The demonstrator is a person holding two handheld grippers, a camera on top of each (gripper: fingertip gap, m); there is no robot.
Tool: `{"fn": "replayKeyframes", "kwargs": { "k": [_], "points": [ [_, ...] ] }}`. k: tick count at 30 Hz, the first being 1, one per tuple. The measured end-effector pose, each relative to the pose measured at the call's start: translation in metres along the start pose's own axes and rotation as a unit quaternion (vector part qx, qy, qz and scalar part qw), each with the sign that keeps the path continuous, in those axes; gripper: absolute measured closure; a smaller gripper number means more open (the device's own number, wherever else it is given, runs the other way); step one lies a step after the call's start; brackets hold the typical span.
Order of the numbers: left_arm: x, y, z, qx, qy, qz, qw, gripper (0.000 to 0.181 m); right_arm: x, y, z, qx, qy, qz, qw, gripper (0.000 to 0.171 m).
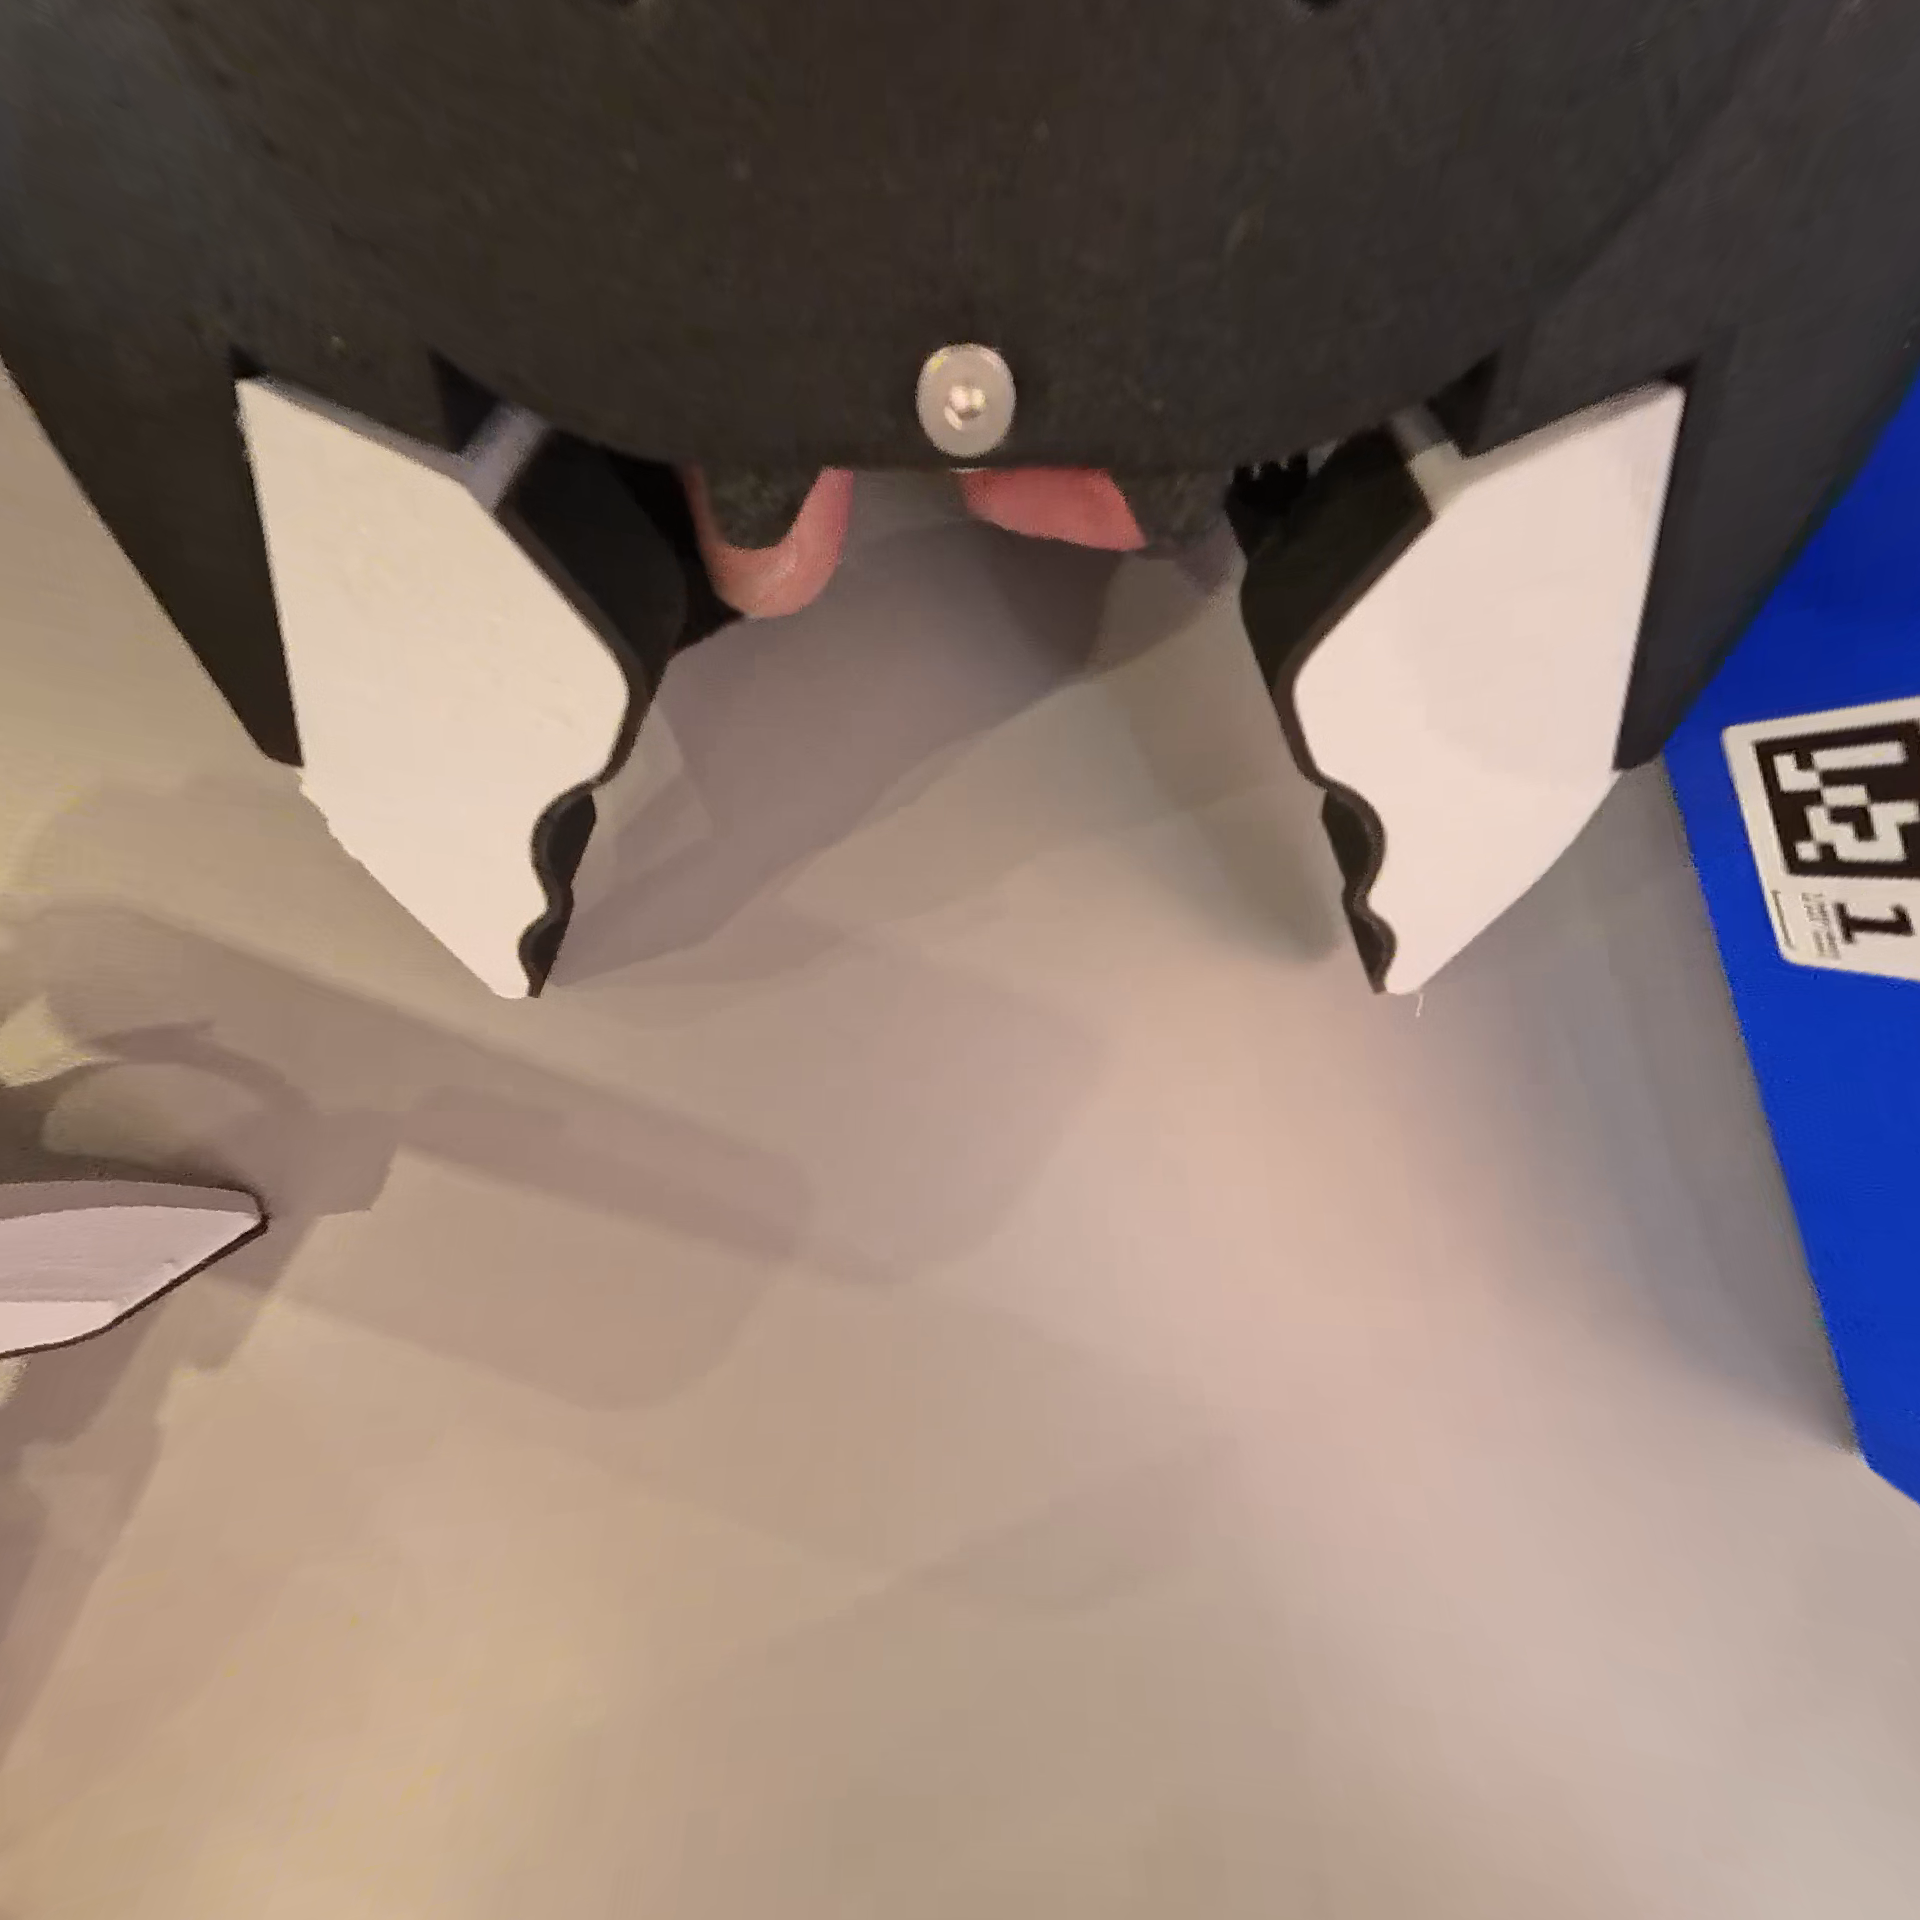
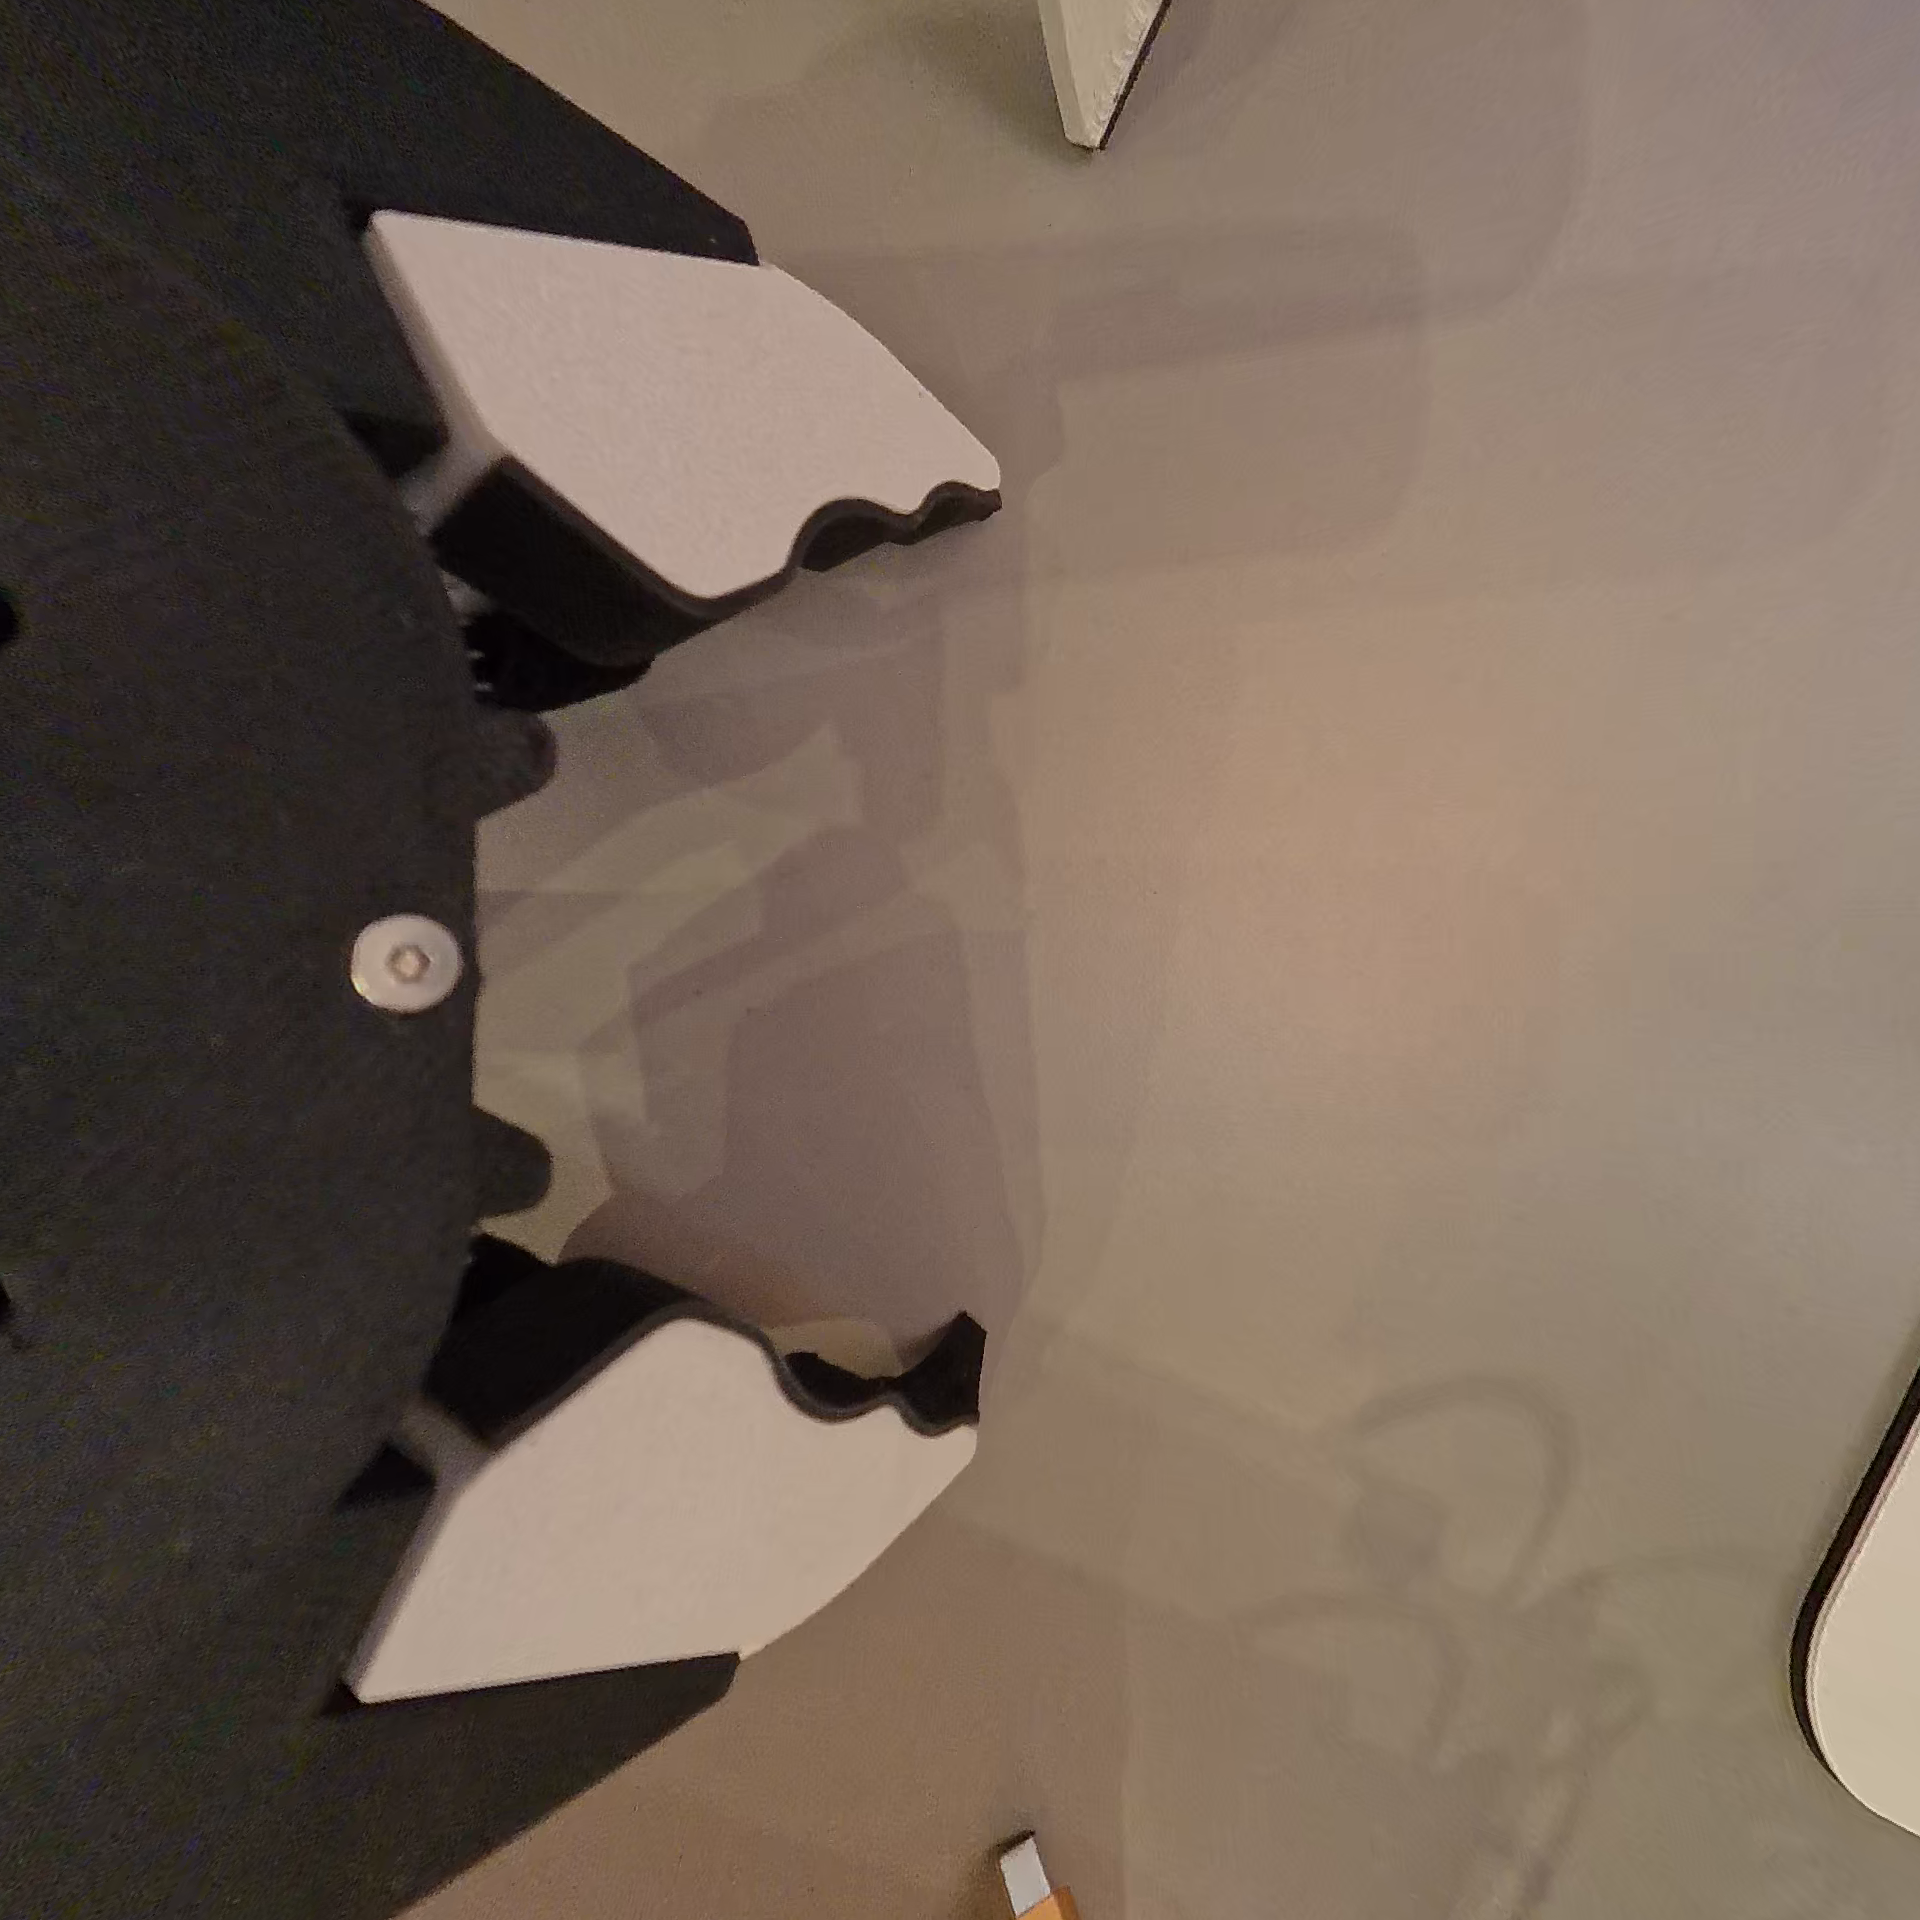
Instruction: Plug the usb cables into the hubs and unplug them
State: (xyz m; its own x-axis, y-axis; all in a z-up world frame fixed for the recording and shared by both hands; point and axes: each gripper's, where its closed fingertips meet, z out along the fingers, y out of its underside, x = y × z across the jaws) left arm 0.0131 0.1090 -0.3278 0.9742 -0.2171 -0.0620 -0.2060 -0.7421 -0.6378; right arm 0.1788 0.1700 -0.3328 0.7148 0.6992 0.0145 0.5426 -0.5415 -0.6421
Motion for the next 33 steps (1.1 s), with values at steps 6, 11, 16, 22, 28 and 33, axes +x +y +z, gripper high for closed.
{"fn": "replayKeyframes", "kwargs": {
  "k": [6,11,16,22,28,33],
  "points": [
    [0.008,0.001,-0.001,-0.005,0.000,-0.022,1.000,0.052,0.000,0.000,0.000,0.000,0.000,0.000,1.000,0.025],
    [0.009,0.003,0.001,-0.013,0.009,-0.033,0.999,0.050,0.000,0.000,0.000,0.000,0.000,0.000,1.000,0.025],
    [0.008,0.000,0.000,-0.002,-0.003,-0.020,1.000,0.049,0.000,0.000,0.000,0.000,0.000,0.000,1.000,0.025],
    [0.009,0.000,-0.001,0.005,-0.008,-0.024,1.000,0.050,0.000,0.000,0.000,0.000,0.000,0.000,1.000,0.025],
    [0.009,0.000,-0.002,0.008,-0.012,-0.021,1.000,0.050,0.000,0.000,0.000,0.000,0.000,0.000,1.000,0.025],
    [0.009,0.002,0.000,-0.001,-0.003,-0.033,0.999,0.049,0.000,0.000,0.000,0.000,0.000,0.000,1.000,0.025]
  ]
}}
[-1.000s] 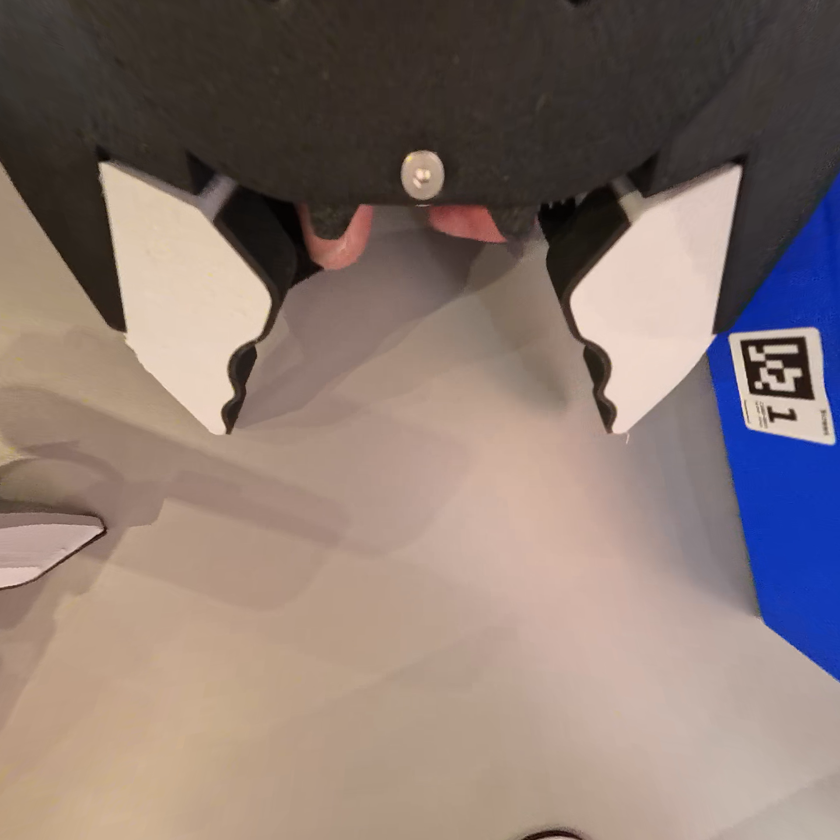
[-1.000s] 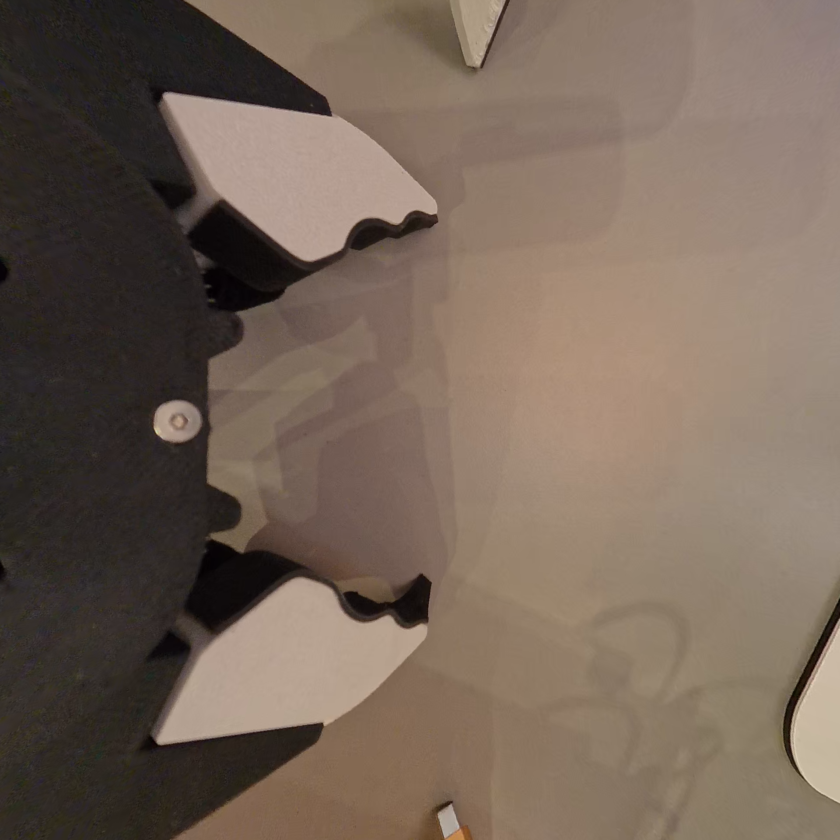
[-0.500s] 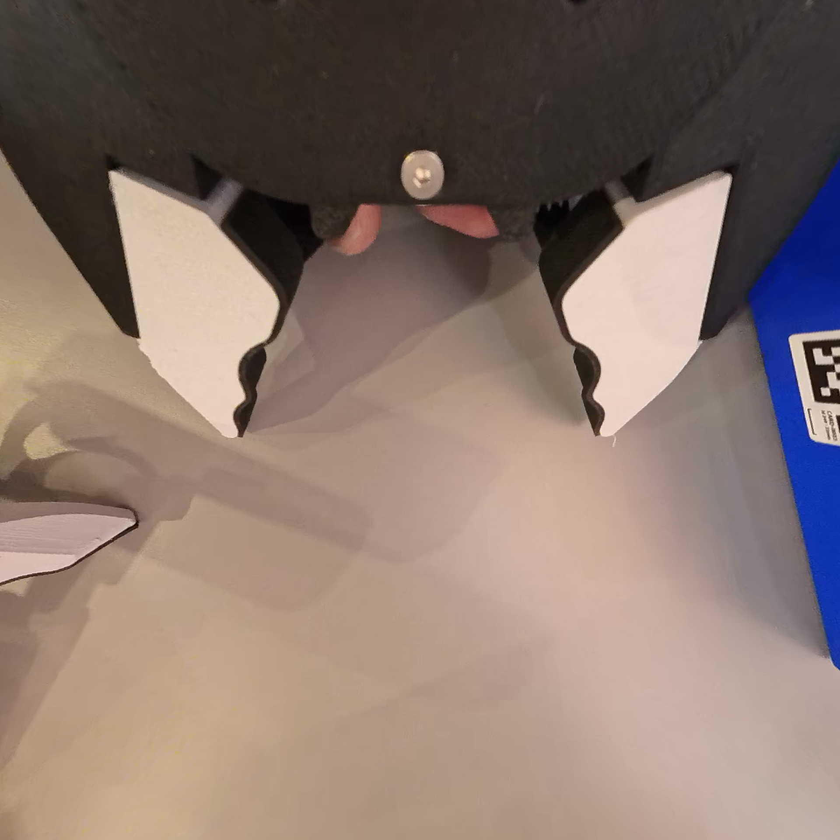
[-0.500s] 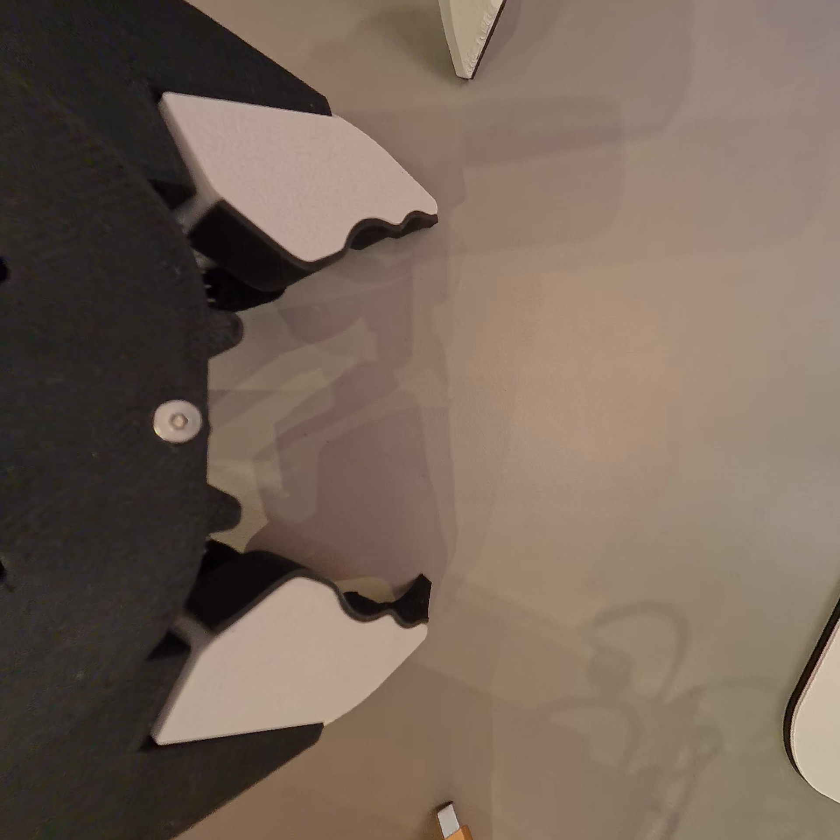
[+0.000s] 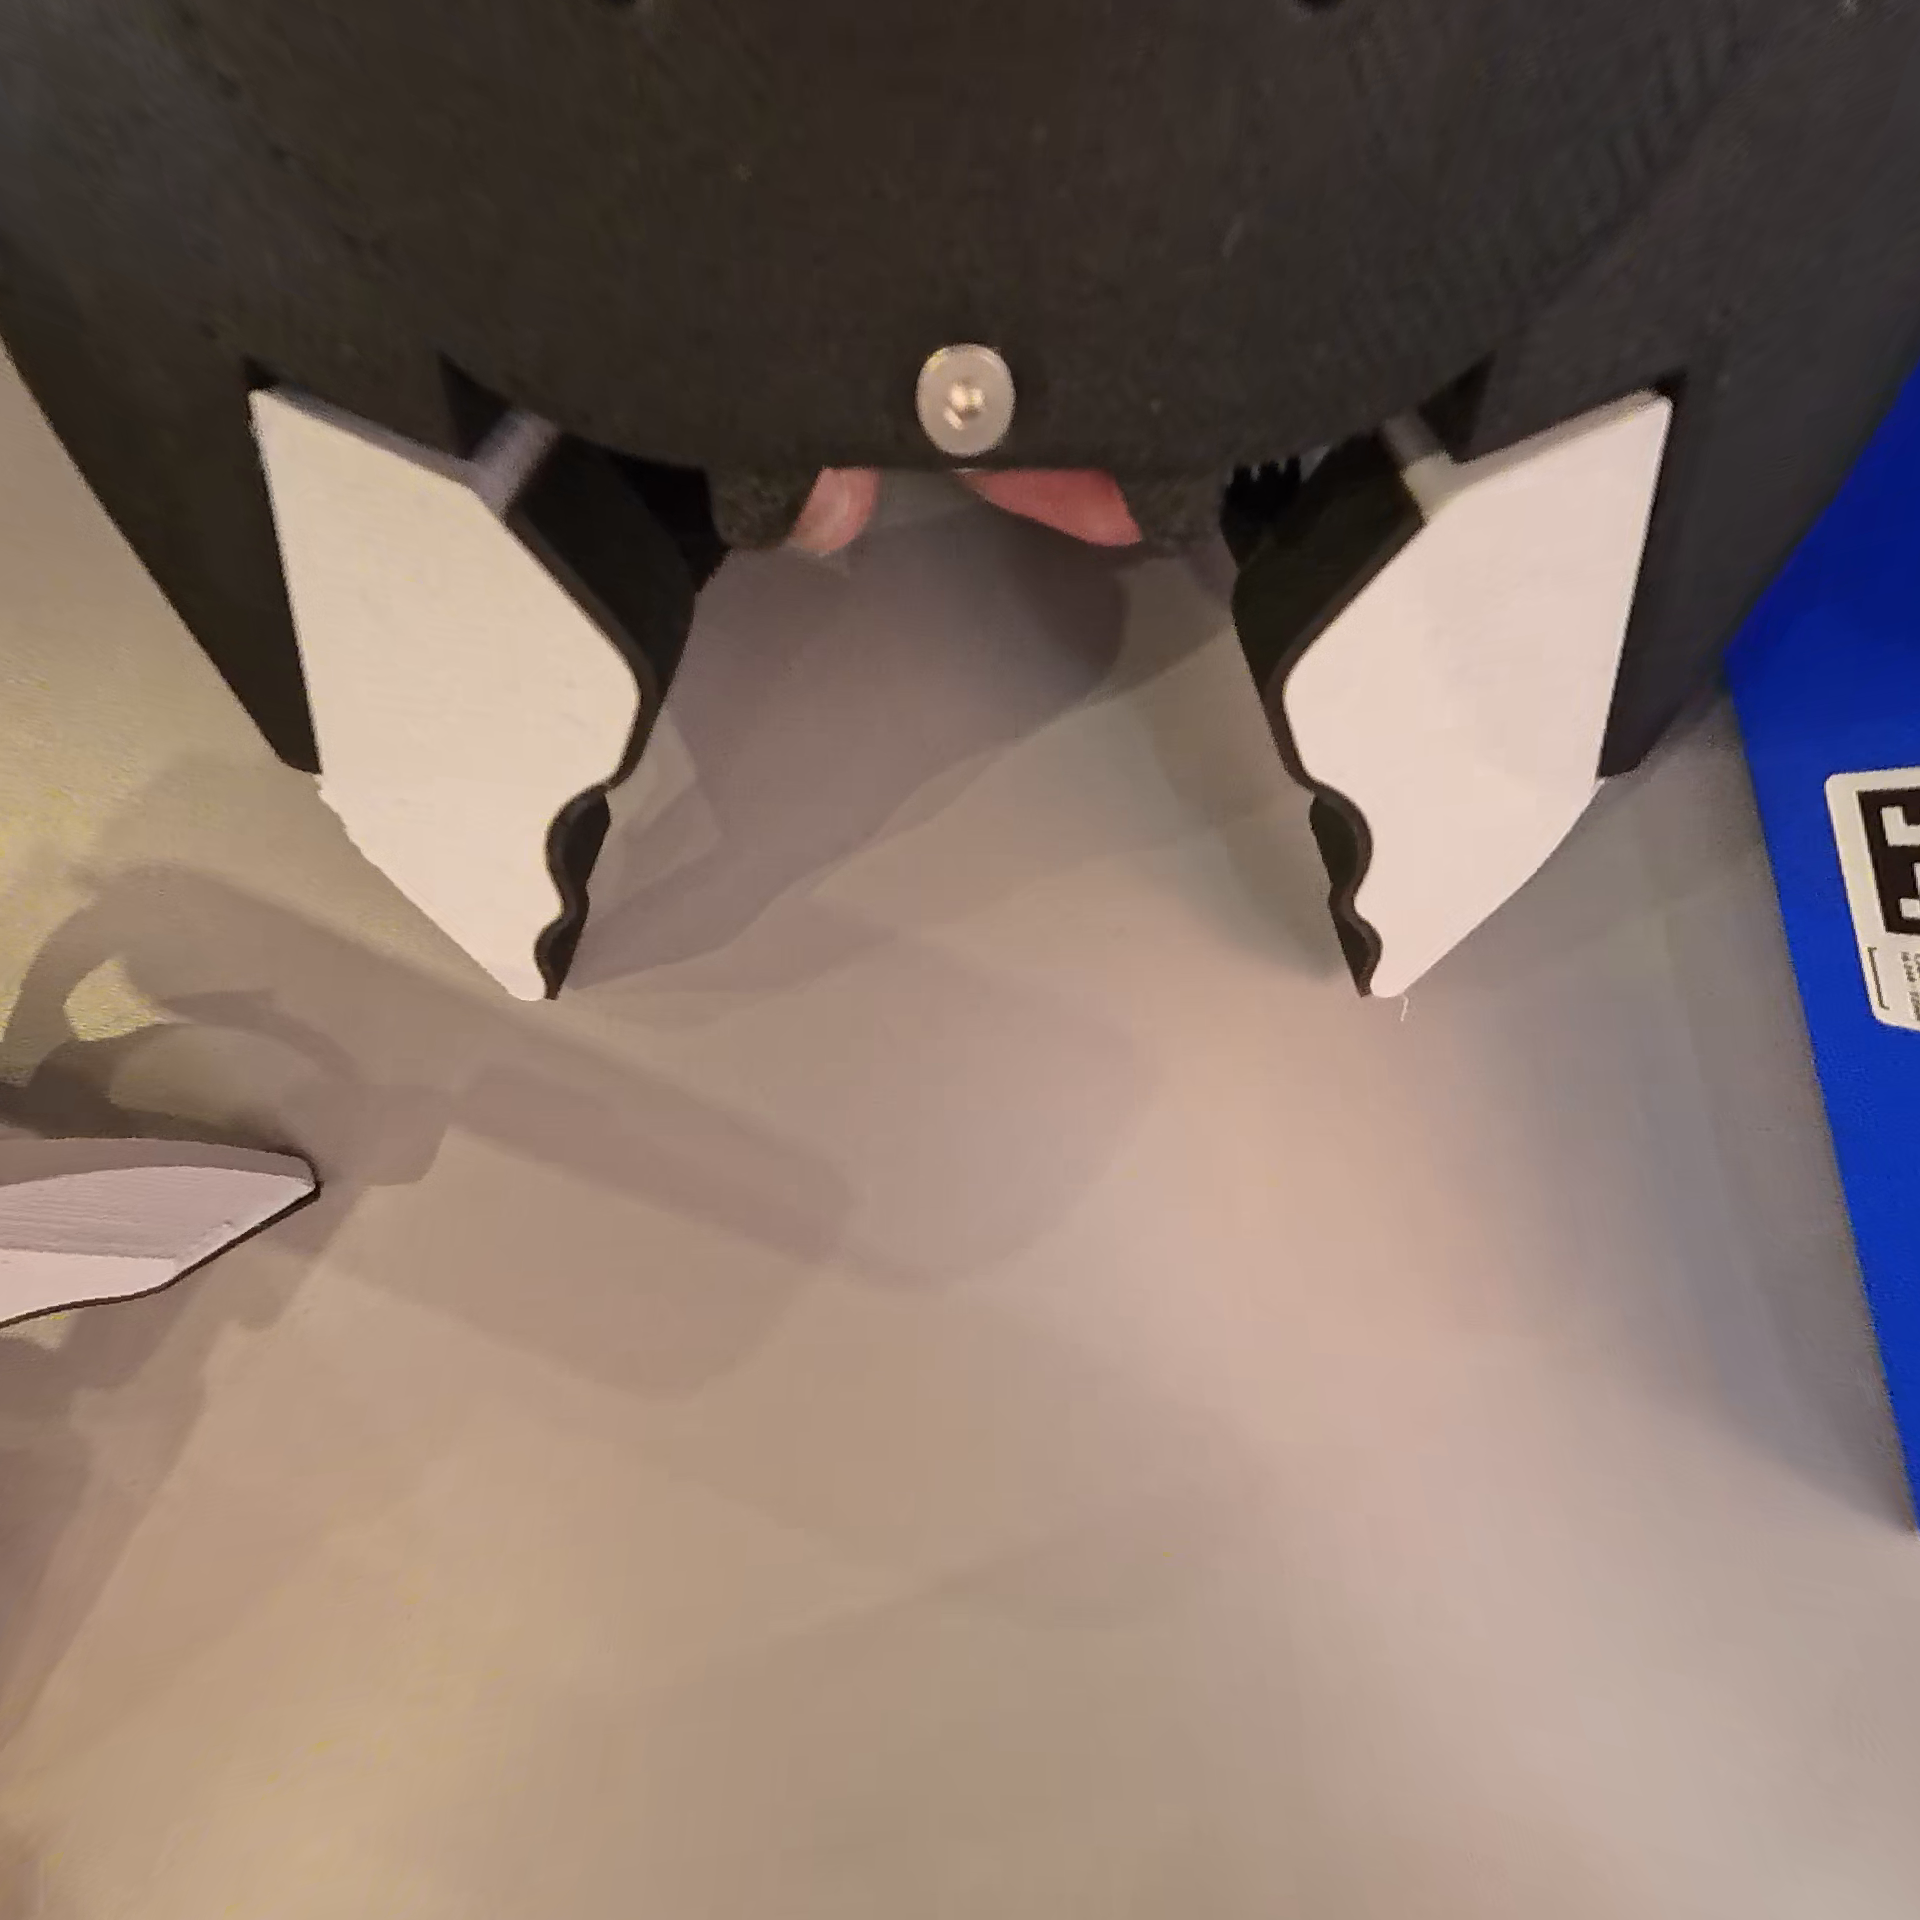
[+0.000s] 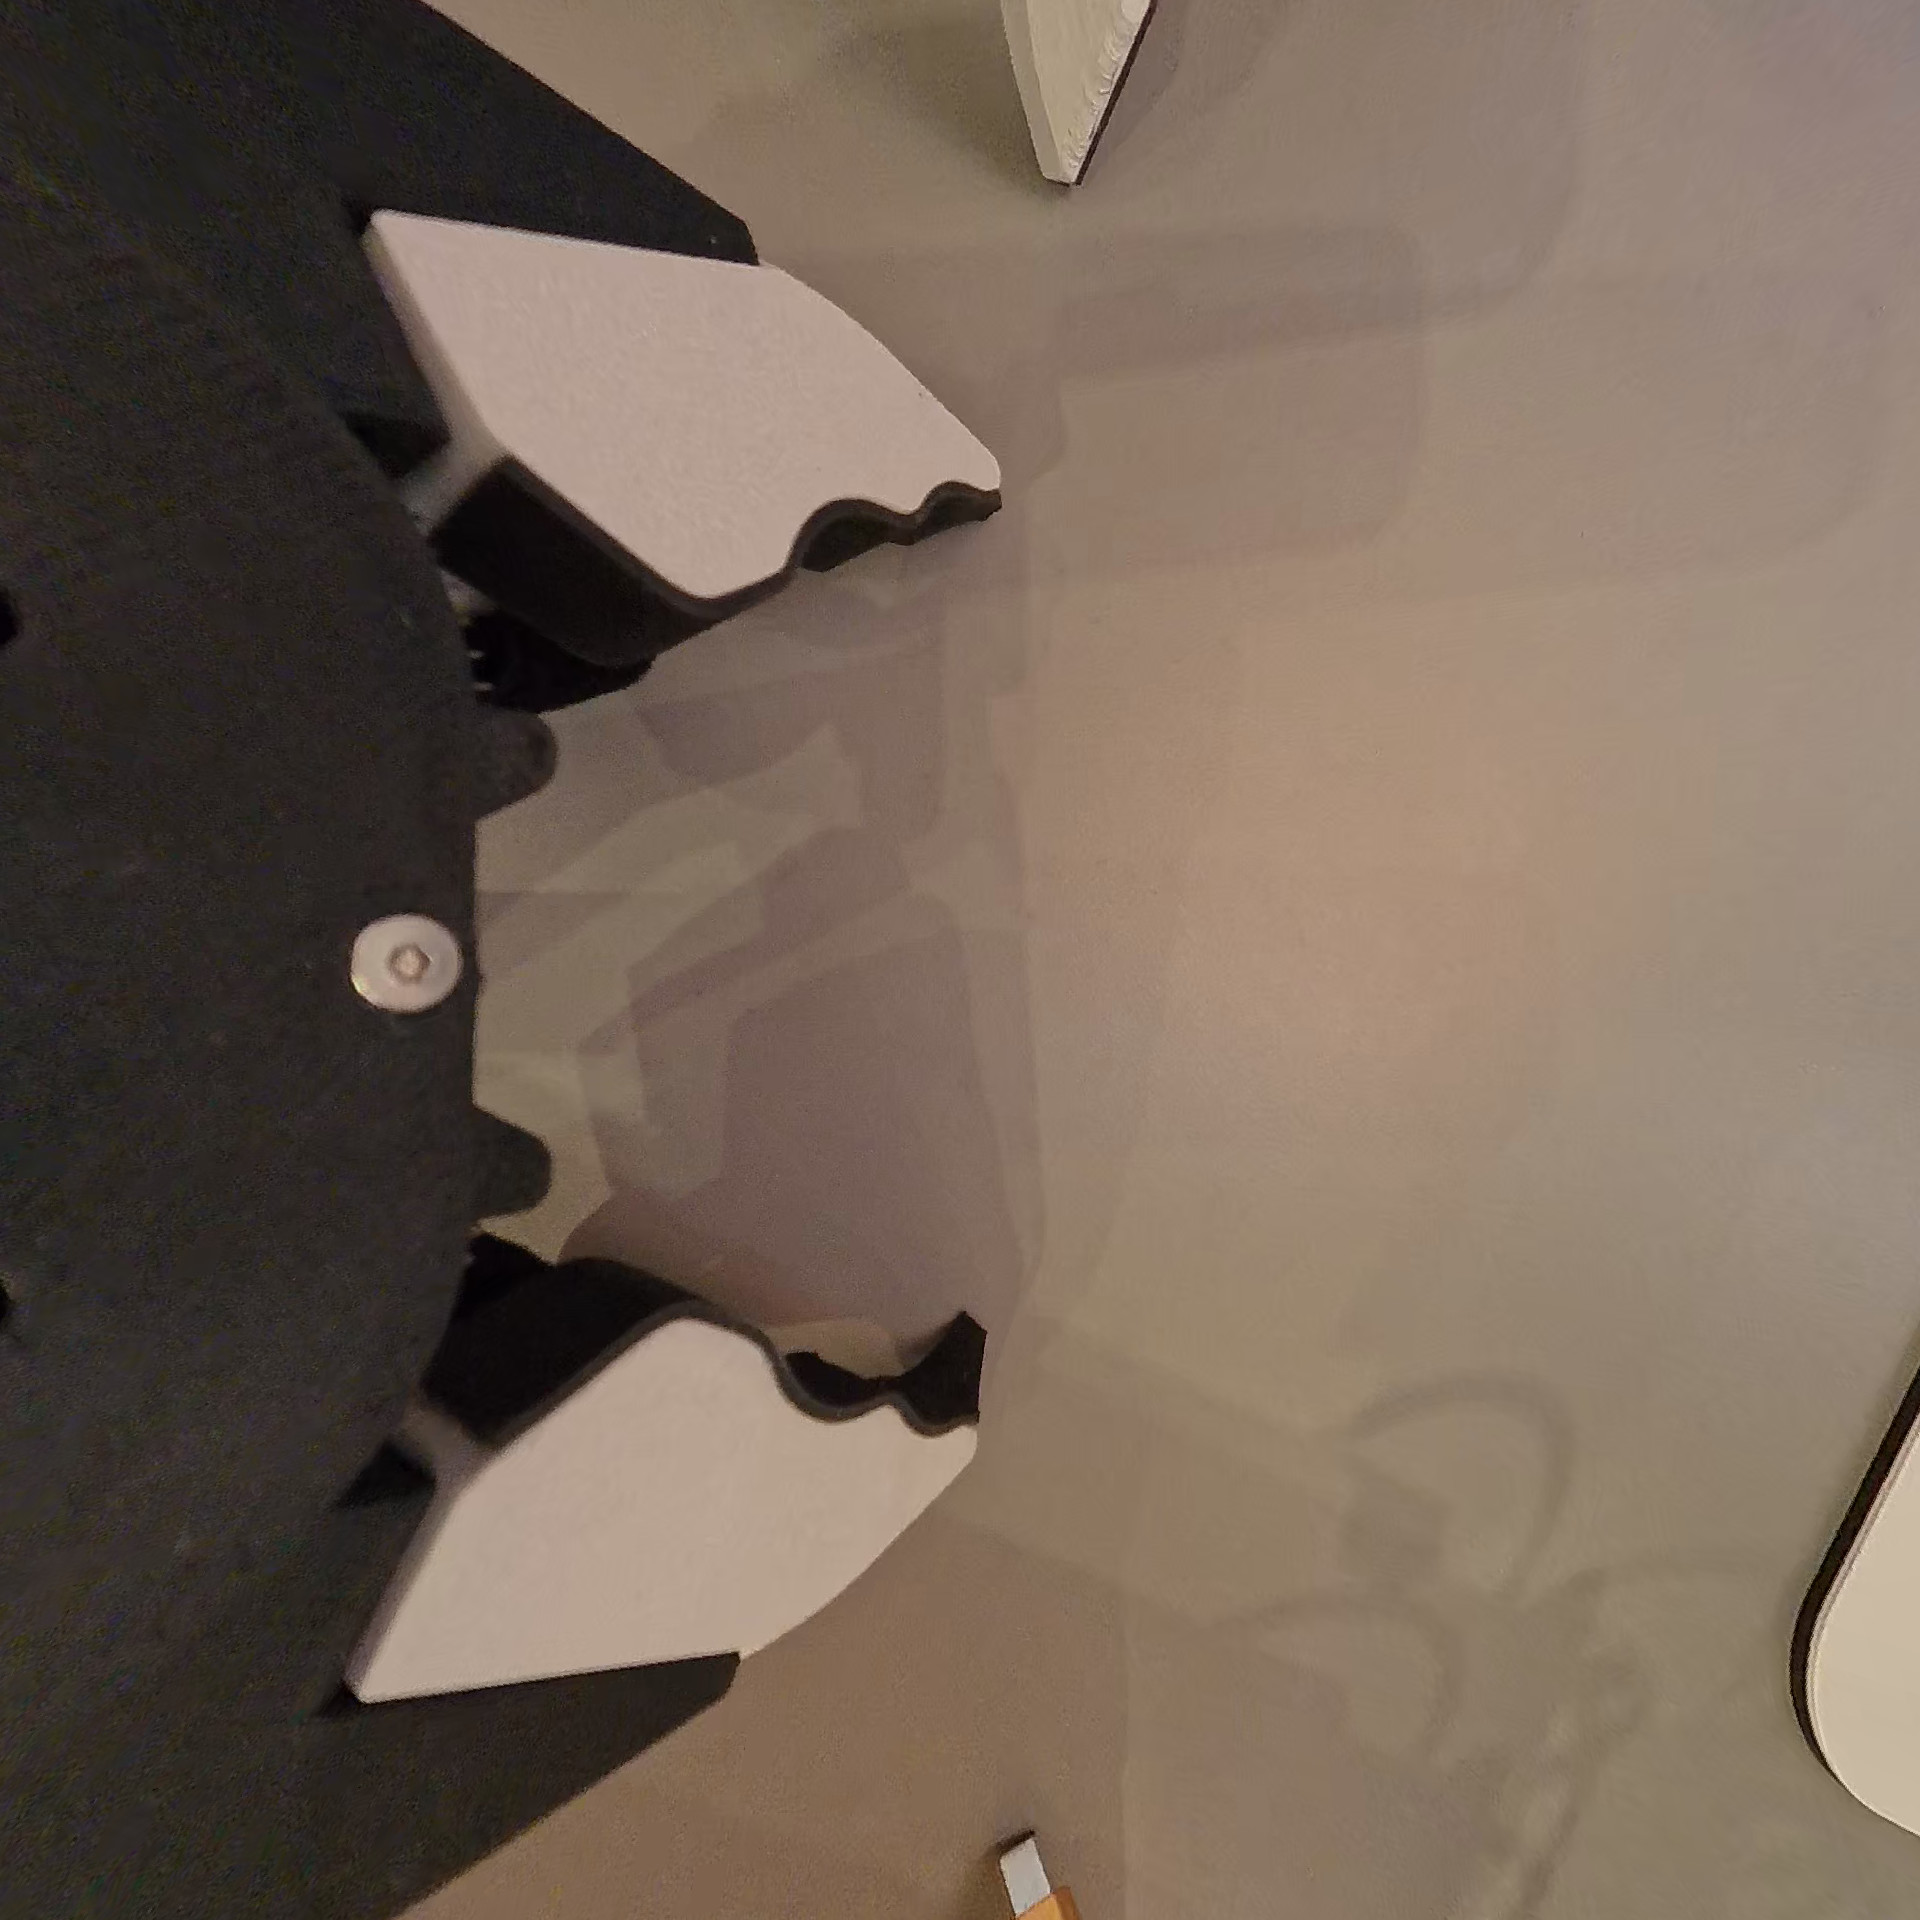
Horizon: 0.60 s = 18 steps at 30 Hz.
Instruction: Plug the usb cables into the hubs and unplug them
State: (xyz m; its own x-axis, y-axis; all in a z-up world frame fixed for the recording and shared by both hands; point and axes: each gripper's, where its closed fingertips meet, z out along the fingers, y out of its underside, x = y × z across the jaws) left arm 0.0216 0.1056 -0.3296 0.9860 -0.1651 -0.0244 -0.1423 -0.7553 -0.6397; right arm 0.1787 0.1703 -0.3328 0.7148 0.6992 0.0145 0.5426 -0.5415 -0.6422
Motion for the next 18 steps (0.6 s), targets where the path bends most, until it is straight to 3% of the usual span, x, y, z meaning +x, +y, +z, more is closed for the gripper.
{"fn": "replayKeyframes", "kwargs": {
  "k": [3,18],
  "points": [
    [0.005,0.001,0.000,0.001,0.012,-0.003,1.000,0.058,0.000,0.000,0.000,0.000,0.000,0.000,1.000,0.025],
    [0.013,0.007,-0.005,-0.018,0.019,0.006,1.000,0.053,0.000,0.000,0.000,0.000,0.000,0.000,1.000,0.025]
  ]
}}
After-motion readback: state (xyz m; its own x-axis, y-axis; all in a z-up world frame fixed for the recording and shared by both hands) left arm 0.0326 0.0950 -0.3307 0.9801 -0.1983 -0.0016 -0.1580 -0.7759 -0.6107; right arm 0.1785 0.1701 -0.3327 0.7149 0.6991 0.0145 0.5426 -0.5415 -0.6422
